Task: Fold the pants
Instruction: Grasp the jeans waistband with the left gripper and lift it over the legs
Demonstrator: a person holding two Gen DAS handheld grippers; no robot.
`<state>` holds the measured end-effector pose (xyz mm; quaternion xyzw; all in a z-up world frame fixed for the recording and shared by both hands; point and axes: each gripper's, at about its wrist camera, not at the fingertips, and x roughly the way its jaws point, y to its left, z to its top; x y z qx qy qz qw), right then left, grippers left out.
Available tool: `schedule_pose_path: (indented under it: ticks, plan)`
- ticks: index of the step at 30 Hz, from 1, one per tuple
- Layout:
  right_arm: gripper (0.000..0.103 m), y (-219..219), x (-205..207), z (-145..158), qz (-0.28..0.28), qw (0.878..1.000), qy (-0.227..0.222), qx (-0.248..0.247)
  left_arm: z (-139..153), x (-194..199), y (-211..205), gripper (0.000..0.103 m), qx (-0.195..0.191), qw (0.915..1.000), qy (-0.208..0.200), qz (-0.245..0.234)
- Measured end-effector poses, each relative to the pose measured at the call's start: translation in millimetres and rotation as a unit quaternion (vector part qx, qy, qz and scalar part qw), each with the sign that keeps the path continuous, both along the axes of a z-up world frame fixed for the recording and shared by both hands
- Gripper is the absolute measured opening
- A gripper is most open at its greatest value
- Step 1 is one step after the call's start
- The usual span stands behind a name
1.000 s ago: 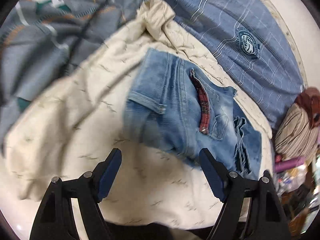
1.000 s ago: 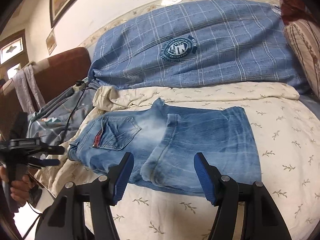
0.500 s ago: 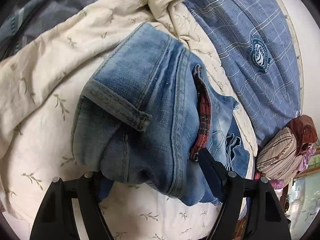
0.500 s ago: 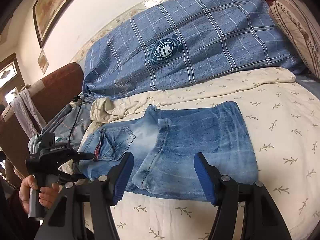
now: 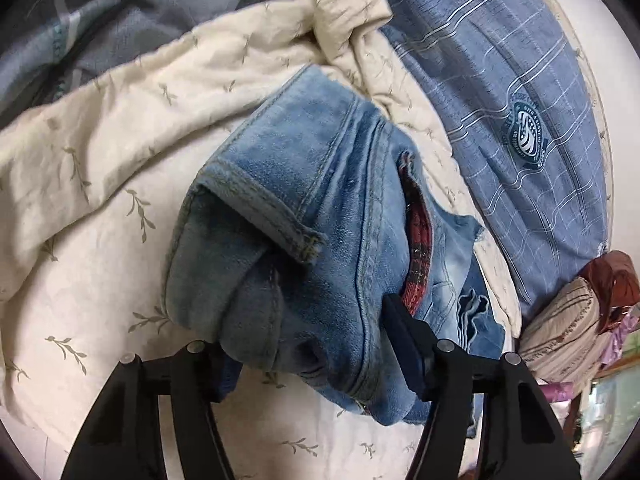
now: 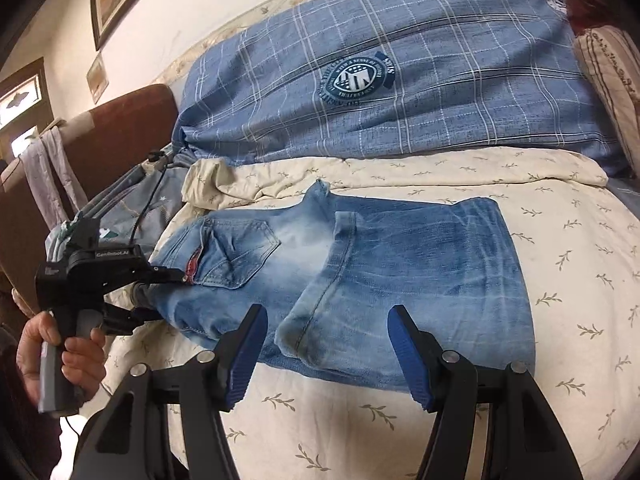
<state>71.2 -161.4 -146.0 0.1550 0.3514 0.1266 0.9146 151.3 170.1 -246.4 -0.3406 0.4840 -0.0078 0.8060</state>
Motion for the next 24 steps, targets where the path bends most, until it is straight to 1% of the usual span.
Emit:
schedule_pose_path:
  ticks: [1,2,3,4,6,7,9,11,13,16,17,19,20,22,24]
  plan:
    - [0.066,-2,1,-1,-0.002,1.0,0.002,0.002,2,0,-3,0.054,0.014,0.9999,-0.004,0.001]
    - [0.066,-4,1,-1,-0.006,1.0,0.004,0.007,3,-1,-6,0.05,0.027,0.9996,-0.005,0.001]
    - [0.066,-7,2,-2,-0.01,1.0,0.008,0.01,5,-2,-7,0.043,0.03,0.9995,-0.009,0.002]
    - [0.066,-8,2,-3,-0.014,1.0,0.011,0.01,8,-3,-8,0.034,0.028,0.9995,-0.015,0.001]
    - [0.066,-12,3,-4,-0.023,1.0,0.017,0.011,17,-3,-15,0.029,0.053,0.9982,-0.026,-0.005]
    - [0.066,-14,4,-5,-0.026,0.999,0.021,0.015,23,-3,-20,0.025,0.074,0.9967,-0.033,-0.012]
    - [0.066,-18,5,-6,-0.033,0.999,0.026,0.018,39,-3,-36,0.021,0.121,0.9906,-0.056,-0.031]
    - [0.066,-23,6,-8,-0.047,0.998,0.03,0.019,56,-5,-53,0.02,0.164,0.981,-0.086,-0.057]
    - [0.066,-31,6,-7,-0.064,0.997,0.033,0.023,71,-6,-72,0.019,0.202,0.9698,-0.109,-0.083]
    - [0.066,-52,3,-6,-0.107,0.993,0.032,0.033,87,-8,-100,0.019,0.248,0.9526,-0.132,-0.117]
    - [0.066,-58,1,-5,-0.119,0.992,0.032,0.037,91,-8,-107,0.019,0.259,0.9477,-0.138,-0.126]
    - [0.066,-77,-4,-3,-0.15,0.987,0.029,0.054,100,-10,-130,0.018,0.283,0.9346,-0.153,-0.152]
    - [0.066,-86,-6,-3,-0.163,0.984,0.027,0.063,103,-12,-138,0.018,0.291,0.9296,-0.159,-0.161]
    - [0.066,-103,-11,-2,-0.185,0.979,0.025,0.078,110,-18,-162,0.018,0.315,0.9142,-0.176,-0.186]
    - [0.066,-120,-17,-1,-0.209,0.973,0.024,0.098,116,-26,-191,0.018,0.338,0.8948,-0.195,-0.217]
